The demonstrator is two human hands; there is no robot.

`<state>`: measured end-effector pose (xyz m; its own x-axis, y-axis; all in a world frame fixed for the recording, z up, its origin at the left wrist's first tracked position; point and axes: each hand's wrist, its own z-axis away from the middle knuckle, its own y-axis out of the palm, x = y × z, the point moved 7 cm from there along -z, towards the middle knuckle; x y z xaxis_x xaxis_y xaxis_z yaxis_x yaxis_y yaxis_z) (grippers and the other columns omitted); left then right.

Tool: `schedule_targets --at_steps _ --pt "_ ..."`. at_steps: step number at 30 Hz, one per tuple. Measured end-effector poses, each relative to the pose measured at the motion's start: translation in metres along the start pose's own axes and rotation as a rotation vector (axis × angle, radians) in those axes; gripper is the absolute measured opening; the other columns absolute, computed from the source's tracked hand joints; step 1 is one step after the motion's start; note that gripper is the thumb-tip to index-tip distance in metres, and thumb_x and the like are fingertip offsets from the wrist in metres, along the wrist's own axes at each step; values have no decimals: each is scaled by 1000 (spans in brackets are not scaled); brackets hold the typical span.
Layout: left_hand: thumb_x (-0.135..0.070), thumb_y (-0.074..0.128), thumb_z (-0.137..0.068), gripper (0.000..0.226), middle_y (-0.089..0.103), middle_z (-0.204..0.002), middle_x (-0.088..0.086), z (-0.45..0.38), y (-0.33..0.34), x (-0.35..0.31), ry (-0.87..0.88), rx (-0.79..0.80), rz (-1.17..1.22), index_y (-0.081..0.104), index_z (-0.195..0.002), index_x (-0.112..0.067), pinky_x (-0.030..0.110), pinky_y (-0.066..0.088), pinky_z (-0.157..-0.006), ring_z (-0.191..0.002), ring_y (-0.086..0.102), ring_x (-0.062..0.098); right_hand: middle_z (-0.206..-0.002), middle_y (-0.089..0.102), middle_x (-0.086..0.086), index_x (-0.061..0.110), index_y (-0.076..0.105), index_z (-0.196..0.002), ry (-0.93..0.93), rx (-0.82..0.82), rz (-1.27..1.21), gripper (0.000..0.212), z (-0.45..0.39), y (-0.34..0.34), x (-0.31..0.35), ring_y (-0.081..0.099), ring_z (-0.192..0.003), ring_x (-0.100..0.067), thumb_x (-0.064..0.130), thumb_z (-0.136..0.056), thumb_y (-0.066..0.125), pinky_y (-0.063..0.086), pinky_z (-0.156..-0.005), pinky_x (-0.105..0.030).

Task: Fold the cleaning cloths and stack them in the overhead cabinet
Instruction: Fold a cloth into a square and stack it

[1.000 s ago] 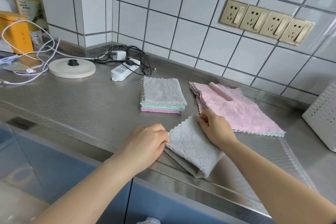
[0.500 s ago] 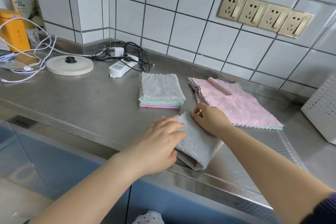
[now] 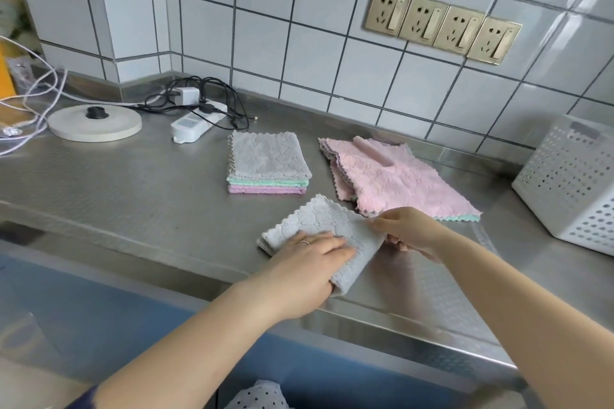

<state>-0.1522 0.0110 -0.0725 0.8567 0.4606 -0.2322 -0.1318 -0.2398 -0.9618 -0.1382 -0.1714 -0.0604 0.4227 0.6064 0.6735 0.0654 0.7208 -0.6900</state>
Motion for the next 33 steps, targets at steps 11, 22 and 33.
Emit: schedule_targets --at_steps 11,22,33 --pt "-37 40 -91 74 -7 -159 -3 9 -3 6 -87 247 41 -1 -150 -21 37 -5 -118 -145 -9 10 -116 54 -1 20 60 -112 -126 -296 421 32 10 3 17 58 -99 -23 40 -88 57 46 -81 -30" --pt "-42 13 -101 55 1 -159 -4 -38 4 36 -213 163 41 11 -150 -18 35 -5 -118 -145 -3 9 -158 3 8 26 6 -150 -219 -156 575 66 56 97 37 -3 -146 -12 55 -93 24 2 -112 -60" --pt "-50 20 -98 60 -3 -159 6 -24 2 61 -348 149 -47 7 -150 -25 42 2 -119 -146 1 24 -158 9 -3 27 2 -150 -28 -197 653 81 83 66 0 1 -147 -19 73 -85 18 -1 -113 -60"
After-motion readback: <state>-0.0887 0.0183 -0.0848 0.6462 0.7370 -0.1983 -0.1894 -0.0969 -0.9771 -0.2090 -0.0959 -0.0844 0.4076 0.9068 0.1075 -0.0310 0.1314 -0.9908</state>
